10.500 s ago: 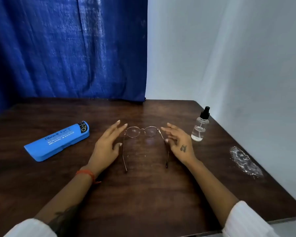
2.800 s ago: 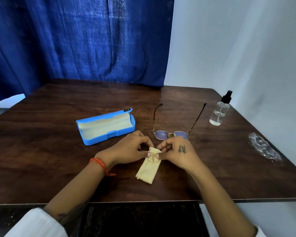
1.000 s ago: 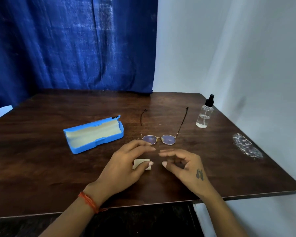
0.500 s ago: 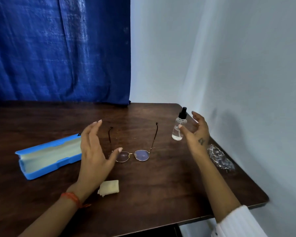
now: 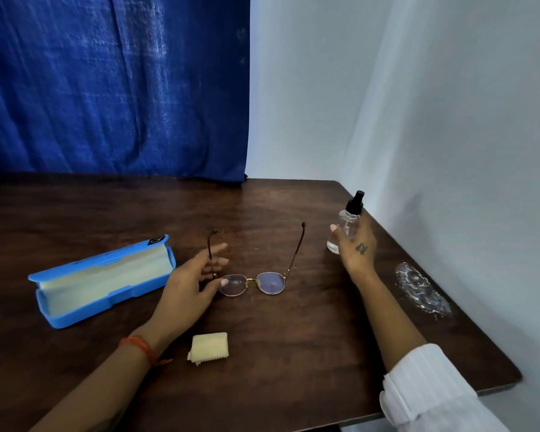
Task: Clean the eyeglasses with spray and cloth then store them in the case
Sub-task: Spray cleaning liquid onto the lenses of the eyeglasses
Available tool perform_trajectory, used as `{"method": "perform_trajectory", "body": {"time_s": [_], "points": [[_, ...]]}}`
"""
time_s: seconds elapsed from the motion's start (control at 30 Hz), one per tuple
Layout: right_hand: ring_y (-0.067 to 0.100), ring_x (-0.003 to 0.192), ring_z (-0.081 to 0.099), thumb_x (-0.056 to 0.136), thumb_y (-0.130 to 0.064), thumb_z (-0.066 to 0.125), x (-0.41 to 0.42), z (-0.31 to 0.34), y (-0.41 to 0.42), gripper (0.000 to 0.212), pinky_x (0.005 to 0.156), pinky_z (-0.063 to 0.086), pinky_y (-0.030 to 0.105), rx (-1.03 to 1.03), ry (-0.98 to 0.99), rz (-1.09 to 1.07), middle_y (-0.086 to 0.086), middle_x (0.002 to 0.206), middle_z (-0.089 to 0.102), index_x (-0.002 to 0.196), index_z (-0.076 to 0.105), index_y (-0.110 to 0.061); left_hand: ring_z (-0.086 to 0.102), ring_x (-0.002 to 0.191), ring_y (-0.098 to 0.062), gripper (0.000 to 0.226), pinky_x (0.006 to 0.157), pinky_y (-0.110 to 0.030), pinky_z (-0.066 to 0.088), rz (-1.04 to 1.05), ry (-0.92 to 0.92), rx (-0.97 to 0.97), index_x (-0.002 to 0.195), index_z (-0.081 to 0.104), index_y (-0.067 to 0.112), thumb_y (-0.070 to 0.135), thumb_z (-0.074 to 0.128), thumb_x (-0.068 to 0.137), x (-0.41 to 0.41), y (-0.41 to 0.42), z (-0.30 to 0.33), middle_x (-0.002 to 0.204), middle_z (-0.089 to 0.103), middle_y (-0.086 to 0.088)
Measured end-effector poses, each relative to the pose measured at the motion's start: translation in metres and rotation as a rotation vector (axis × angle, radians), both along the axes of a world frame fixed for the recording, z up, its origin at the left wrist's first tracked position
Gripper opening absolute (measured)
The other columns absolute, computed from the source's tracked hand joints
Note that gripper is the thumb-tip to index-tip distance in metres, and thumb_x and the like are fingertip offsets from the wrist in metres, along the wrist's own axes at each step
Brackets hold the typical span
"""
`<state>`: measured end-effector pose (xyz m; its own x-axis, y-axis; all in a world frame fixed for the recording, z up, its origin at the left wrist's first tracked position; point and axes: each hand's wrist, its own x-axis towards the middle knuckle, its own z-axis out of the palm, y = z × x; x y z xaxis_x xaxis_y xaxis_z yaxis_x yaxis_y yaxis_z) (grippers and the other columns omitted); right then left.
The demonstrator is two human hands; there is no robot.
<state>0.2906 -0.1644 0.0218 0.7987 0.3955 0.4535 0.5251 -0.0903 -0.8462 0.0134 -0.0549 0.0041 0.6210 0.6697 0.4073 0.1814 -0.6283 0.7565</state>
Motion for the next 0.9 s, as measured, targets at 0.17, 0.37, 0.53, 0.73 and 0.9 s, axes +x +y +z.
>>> {"method": "perform_trajectory", "body": {"time_s": [0.17,0.37,0.53,0.73,0.9], "points": [[0.016,0.09,0.062,0.082,-0.026,0.069,-0.032,0.028,-0.027,0.032,0.086,0.05,0.036,0.102,0.046,0.018,-0.003,0.097,0.062,0.1,0.049,-0.045,0.061,0.082,0.002,0.022,0.071,0.001,0.042,0.108,0.035,0.015,0.094,0.069,0.017,0.003,0.069,0.078,-0.001,0.001,0.002,0.091,0.064,0.011],[0.009,0.056,0.062,0.079,-0.013,0.062,-0.091,0.031,-0.069,0.026,0.053,0.056,0.031,0.361,0.422,0.331,-0.002,0.079,0.061,0.102,0.052,-0.019,0.059,0.076,0.004,0.015,0.067,0.0,0.042,0.148,0.034,-0.058,0.087,0.071,0.016,0.01,0.074,0.073,-0.003,-0.003,0.007,0.079,0.065,0.012],[0.018,0.052,0.057,0.072,-0.015,0.05,-0.118,0.015,-0.079,0.052,0.044,0.05,0.029,0.366,0.623,0.62,0.007,0.072,0.061,0.123,0.044,-0.026,0.062,0.073,0.001,0.01,0.066,-0.005,0.045,0.134,0.051,-0.084,0.079,0.071,0.018,0.012,0.075,0.072,-0.002,-0.002,0.011,0.077,0.069,0.007],[0.021,0.045,0.055,0.073,-0.016,0.056,-0.134,0.024,-0.077,0.071,0.042,0.05,0.029,0.271,0.685,0.87,0.012,0.073,0.06,0.13,0.039,-0.054,0.064,0.07,-0.005,0.008,0.064,-0.008,0.046,0.07,-0.028,0.061,0.078,0.071,0.017,0.01,0.073,0.075,0.008,0.01,0.033,0.072,0.07,0.003],[0.028,0.046,0.06,0.078,-0.003,0.067,-0.149,0.03,-0.068,0.087,0.054,0.056,0.041,0.178,0.509,0.74,0.011,0.068,0.064,0.128,0.032,-0.065,0.06,0.075,0.003,0.011,0.068,-0.005,0.043,0.075,-0.144,0.25,0.082,0.072,0.013,0.006,0.074,0.074,0.016,0.014,0.027,0.078,0.065,0.008]]}}
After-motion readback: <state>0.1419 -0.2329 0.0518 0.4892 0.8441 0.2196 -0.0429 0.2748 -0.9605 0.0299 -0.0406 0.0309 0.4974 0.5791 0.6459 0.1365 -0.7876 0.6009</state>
